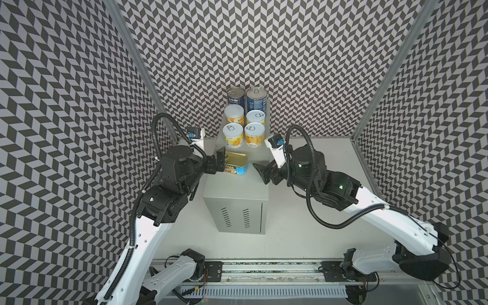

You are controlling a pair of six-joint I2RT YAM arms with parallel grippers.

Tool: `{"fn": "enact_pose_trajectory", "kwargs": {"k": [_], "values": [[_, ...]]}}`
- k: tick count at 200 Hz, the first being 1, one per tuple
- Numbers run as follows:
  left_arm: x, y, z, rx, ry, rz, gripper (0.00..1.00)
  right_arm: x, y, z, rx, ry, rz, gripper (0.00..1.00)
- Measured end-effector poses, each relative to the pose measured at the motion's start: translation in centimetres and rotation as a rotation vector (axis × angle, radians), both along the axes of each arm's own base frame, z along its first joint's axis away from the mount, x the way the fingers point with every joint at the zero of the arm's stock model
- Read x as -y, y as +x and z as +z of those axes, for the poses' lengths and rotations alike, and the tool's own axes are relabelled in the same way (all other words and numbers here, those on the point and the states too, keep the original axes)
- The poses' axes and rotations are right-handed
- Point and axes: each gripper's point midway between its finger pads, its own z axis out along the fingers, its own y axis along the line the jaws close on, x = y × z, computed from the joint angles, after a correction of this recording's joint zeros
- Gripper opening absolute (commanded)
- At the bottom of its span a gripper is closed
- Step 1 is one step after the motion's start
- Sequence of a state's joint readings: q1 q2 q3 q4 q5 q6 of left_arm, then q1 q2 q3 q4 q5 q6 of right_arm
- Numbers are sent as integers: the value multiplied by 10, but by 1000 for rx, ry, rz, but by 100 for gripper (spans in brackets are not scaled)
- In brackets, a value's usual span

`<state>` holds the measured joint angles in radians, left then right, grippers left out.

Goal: Place and organize the canned foods onto the counter
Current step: 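Lower the gold tin onto the cabinet top with the right gripper, then push the gold tin toward the left gripper with the right gripper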

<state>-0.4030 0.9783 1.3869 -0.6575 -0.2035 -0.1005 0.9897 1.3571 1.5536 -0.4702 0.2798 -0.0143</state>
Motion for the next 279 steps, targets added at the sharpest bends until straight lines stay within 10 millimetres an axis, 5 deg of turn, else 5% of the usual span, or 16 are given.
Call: {"fn": "enact_pose_trajectory", "kwargs": {"k": [83, 131, 182, 240, 279], "values": [[7, -9, 2, -21, 4, -61, 100, 6, -9, 2, 15, -6, 60, 88], [14, -27, 4, -41, 0, -143, 100, -3, -19, 0, 1, 2, 137, 60], [12, -31, 3, -40, 0, -141, 100, -25, -32, 1, -6, 32, 245, 57], [8, -33, -5, -36, -3, -121, 100, -63, -27, -37, -71, -7, 286, 55], [6, -31, -6, -23, -11, -105, 100, -72, -24, -34, -63, 29, 280, 47]]}}
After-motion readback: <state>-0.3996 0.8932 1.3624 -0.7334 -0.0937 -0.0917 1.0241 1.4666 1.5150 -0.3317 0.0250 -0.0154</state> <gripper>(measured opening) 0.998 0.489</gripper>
